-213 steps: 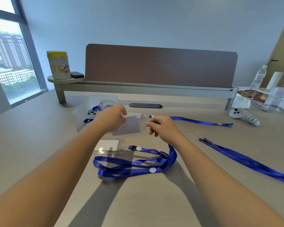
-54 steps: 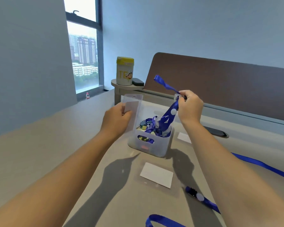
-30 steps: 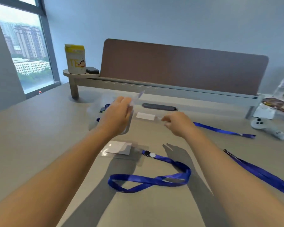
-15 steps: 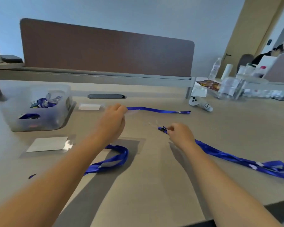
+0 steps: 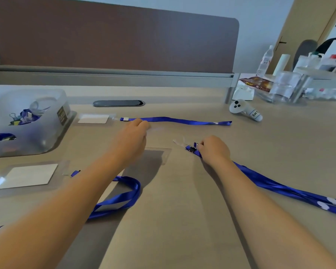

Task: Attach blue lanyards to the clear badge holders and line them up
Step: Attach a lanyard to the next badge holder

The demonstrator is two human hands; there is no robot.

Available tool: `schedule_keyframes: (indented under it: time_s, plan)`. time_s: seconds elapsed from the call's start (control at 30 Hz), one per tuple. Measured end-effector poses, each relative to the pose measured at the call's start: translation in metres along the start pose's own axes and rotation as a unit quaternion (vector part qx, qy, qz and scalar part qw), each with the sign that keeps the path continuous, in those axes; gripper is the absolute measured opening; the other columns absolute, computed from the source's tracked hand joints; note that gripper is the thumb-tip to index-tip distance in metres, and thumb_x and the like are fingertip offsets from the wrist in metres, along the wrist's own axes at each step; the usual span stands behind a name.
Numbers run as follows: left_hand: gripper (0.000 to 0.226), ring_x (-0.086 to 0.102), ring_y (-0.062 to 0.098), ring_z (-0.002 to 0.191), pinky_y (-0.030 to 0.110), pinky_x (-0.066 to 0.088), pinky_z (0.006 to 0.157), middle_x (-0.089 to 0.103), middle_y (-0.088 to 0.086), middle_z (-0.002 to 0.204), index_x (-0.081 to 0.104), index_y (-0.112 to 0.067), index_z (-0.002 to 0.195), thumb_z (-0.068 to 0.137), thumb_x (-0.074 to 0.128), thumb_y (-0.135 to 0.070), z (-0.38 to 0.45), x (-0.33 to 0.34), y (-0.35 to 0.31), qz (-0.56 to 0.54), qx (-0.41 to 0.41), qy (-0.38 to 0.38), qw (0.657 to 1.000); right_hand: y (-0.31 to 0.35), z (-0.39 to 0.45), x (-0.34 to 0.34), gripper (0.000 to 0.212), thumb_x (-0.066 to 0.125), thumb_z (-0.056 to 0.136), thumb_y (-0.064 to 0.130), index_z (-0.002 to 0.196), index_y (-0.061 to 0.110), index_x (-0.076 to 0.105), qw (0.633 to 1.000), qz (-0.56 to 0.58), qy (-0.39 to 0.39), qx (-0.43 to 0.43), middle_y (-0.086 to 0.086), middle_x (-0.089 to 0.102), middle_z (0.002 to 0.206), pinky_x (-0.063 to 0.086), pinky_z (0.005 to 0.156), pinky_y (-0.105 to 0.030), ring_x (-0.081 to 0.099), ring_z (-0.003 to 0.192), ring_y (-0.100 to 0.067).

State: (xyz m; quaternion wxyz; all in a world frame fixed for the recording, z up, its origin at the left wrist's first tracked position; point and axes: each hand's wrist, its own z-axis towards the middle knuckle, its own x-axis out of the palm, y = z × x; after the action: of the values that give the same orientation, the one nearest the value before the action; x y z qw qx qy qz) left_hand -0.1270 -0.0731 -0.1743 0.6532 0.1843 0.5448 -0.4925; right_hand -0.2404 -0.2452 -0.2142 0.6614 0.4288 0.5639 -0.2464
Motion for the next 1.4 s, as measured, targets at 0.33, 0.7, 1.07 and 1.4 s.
schedule_keyframes:
  time_s: [0.33, 0.7, 1.07, 1.4]
  plan:
    - [0.033, 0.049, 0.026, 0.11, 0.032, 0.041, 0.087, 0.053, 0.014, 0.126, 0.046, -0.007, 0.125, 0.095, 0.032, -0.009, -0.004, -0.014, -0.008, -0.055, 0.021, -0.077, 0.995, 0.016, -0.019, -0.039, 0.02, 0.038, 0.092, 0.011, 0.079, 0.002, 0.049, 0.963, 0.201, -0.15, -0.102, -0.023, 0.063, 0.081, 0.044, 0.065, -0.041, 0.059, 0.077, -0.034]
    - [0.032, 0.047, 0.016, 0.106, 0.026, 0.038, 0.091, 0.057, 0.011, 0.125, 0.053, -0.007, 0.122, 0.094, 0.037, -0.008, -0.016, -0.039, -0.021, -0.326, -0.126, -0.116, 0.93, 0.047, -0.067, -0.071, 0.021, 0.055, 0.085, -0.002, 0.105, -0.003, 0.061, 0.902, 0.414, -0.044, -0.116, -0.003, 0.059, 0.087, 0.05, 0.09, -0.037, 0.055, 0.085, -0.019]
    - [0.026, 0.053, 0.027, 0.098, 0.035, 0.049, 0.081, 0.054, 0.01, 0.101, 0.055, 0.001, 0.111, 0.089, 0.042, 0.007, -0.034, -0.05, -0.012, -0.529, -0.256, -0.083, 0.805, 0.073, -0.088, -0.066, 0.038, 0.046, 0.081, -0.015, 0.115, -0.001, 0.059, 0.9, 0.414, -0.003, -0.134, -0.003, 0.052, 0.078, 0.048, 0.068, -0.025, 0.05, 0.075, -0.018]
    - [0.014, 0.058, 0.022, 0.076, 0.031, 0.052, 0.069, 0.055, 0.009, 0.082, 0.053, -0.005, 0.099, 0.09, 0.044, 0.002, -0.037, -0.05, -0.016, -0.616, -0.292, -0.049, 0.73, 0.087, -0.097, -0.056, 0.01, 0.061, 0.083, 0.006, 0.09, 0.012, 0.058, 0.877, 0.446, -0.034, -0.174, -0.004, 0.057, 0.082, 0.041, 0.059, -0.017, 0.05, 0.073, -0.015]
